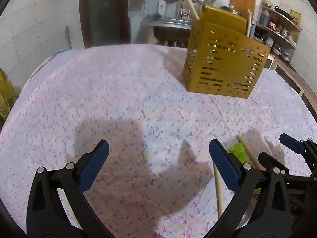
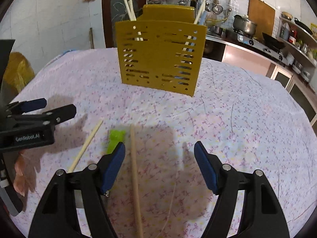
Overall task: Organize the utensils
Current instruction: 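Lower both open grippers and close each on another chopstick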
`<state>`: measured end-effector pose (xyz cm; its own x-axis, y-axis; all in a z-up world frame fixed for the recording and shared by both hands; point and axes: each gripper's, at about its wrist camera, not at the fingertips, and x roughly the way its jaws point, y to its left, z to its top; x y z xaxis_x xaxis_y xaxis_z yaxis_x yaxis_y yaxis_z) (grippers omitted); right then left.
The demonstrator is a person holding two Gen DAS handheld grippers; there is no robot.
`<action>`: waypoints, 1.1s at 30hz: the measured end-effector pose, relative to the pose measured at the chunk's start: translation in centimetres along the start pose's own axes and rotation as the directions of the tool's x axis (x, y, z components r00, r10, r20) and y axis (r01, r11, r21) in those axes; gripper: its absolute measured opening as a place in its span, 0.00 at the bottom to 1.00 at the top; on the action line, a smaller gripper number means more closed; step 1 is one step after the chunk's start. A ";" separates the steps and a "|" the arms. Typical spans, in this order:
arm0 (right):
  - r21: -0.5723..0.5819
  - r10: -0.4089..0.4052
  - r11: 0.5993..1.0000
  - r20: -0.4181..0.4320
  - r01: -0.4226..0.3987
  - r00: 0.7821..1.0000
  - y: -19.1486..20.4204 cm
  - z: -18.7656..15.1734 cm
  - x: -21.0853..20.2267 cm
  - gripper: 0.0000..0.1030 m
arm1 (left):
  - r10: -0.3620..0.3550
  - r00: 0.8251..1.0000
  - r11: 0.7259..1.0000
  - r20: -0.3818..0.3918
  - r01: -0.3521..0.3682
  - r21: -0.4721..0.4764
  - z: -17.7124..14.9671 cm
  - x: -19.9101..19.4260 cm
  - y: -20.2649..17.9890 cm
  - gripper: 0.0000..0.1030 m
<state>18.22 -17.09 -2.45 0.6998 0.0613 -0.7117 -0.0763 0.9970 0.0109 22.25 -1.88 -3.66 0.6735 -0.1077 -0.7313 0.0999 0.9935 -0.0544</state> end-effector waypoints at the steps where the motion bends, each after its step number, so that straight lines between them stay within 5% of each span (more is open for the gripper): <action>1: 0.000 0.002 1.000 -0.004 -0.002 1.000 0.1 -0.1 0.1 0.68 | 0.001 1.000 1.000 -0.002 -0.001 0.002 0.0 0.2 0.0 0.95; 10: -0.038 0.023 0.999 -0.082 -0.026 0.996 0.8 0.3 1.9 0.40 | -0.005 1.000 0.999 -0.030 0.006 0.035 -0.3 0.9 -1.0 0.95; 15: -0.040 0.007 0.999 -0.089 -0.011 0.996 1.0 0.4 2.0 0.08 | -0.018 0.998 0.999 -0.063 0.020 0.025 -0.6 1.2 -1.1 0.95; 26: 0.077 -0.043 0.996 -0.092 0.050 0.995 -3.0 -0.4 1.2 0.08 | -0.027 0.996 0.994 -0.087 0.036 0.105 -1.9 1.0 -3.9 0.95; 33: 0.087 -0.044 0.995 -0.094 0.053 0.995 -3.3 -0.3 1.5 0.09 | -0.011 0.994 0.991 -0.111 0.026 0.133 -1.9 1.6 -4.8 0.75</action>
<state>19.27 -20.26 -3.76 0.6323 0.0125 -0.7746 0.0230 0.9991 0.0349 21.40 -6.73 -5.87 0.5872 -0.1143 -0.8013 0.2143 0.9766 0.0176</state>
